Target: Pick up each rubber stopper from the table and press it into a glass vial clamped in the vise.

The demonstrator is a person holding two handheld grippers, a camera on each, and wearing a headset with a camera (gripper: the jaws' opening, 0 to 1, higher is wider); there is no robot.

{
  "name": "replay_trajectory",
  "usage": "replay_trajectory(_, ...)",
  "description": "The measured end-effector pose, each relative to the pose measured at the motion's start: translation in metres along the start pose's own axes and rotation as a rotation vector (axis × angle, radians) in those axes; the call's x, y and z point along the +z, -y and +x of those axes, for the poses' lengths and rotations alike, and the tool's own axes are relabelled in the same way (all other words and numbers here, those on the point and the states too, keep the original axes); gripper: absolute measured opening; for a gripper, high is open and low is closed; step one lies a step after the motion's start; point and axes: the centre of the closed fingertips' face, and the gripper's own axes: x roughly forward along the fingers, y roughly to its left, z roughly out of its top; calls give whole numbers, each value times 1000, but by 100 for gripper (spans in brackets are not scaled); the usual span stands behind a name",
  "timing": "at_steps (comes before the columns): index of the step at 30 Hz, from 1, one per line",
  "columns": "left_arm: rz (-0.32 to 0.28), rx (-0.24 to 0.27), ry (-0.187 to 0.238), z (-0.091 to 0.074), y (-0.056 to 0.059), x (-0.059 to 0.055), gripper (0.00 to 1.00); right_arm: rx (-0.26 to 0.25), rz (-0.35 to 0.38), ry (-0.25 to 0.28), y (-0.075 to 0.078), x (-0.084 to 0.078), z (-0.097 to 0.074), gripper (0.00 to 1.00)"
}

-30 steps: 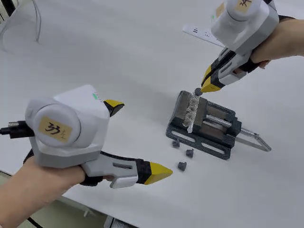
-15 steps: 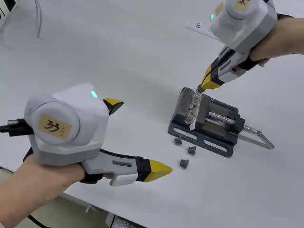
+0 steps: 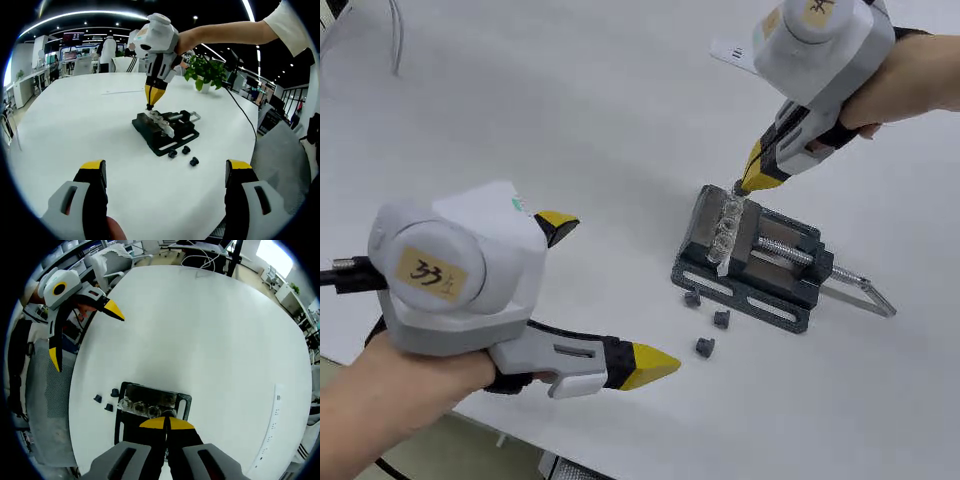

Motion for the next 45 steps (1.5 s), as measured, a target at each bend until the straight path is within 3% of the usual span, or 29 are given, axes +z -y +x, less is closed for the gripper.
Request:
replay_trajectory(3, -1, -3, -2, 1, 2, 1, 99, 5, -12, -25, -4, 0, 1, 0)
replay_trajectory(10, -11, -6, 0, 3, 4, 3, 99, 18, -9, -59, 6, -2, 3, 0)
replay_trajectory(23, -31, -2, 6, 1, 6, 3, 99, 36, 33, -68, 1, -1, 5, 0)
replay_trajectory(31, -38, 3, 7, 2, 6, 4, 99, 47, 5, -120, 2, 0, 6, 0)
replay_trajectory(37, -41, 1, 11, 5, 6, 7, 99, 51, 4, -107, 3, 1, 6, 0)
replay_trajectory(45, -46, 5, 10, 7, 4, 6, 99, 56, -34, -135, 4, 1, 8, 0)
